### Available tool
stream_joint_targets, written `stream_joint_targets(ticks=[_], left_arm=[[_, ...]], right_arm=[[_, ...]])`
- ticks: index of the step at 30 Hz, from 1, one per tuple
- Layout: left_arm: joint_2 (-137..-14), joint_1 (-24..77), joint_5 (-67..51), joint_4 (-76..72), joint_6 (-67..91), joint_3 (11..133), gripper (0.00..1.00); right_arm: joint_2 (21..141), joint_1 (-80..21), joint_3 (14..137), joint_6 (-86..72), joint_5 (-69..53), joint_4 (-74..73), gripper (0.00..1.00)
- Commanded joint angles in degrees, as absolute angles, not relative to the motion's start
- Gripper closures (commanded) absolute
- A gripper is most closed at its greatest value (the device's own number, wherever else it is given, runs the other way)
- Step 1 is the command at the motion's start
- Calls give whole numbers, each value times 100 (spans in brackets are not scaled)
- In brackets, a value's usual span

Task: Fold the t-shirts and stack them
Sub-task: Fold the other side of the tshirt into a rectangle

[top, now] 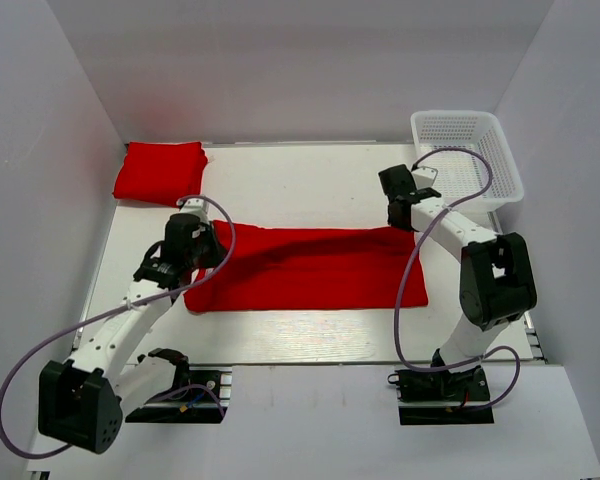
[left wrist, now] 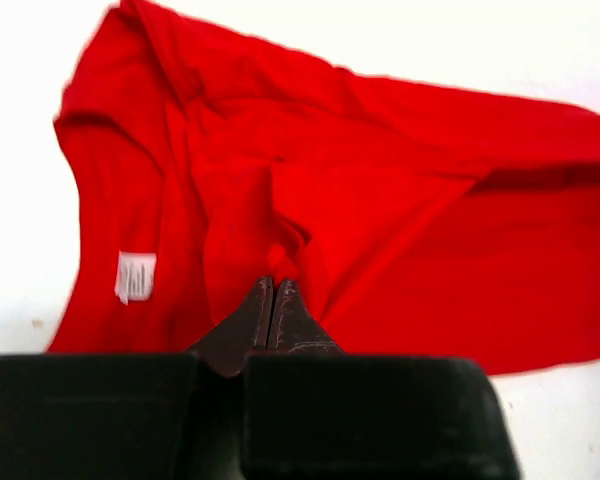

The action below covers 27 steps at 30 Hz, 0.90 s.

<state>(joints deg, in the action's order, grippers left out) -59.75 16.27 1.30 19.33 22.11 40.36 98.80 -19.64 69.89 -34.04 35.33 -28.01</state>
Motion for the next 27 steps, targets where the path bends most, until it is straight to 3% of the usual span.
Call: stream_joint_targets(ticks=[1, 17, 27], left_arm=[[-5538, 1705, -141, 2310, 2505, 3859, 100], [-4642, 1705, -395, 2241, 3146, 2585, 100], [-4043, 1705, -536, 2777, 3251, 2637, 100]], right_arm=[[9519, -1978, 6847, -3331, 3595, -2733, 100], [9088, -1978, 6205, -3279, 3393, -2751, 100], [8693, -1986, 5757, -3287, 3129, -2707, 100]])
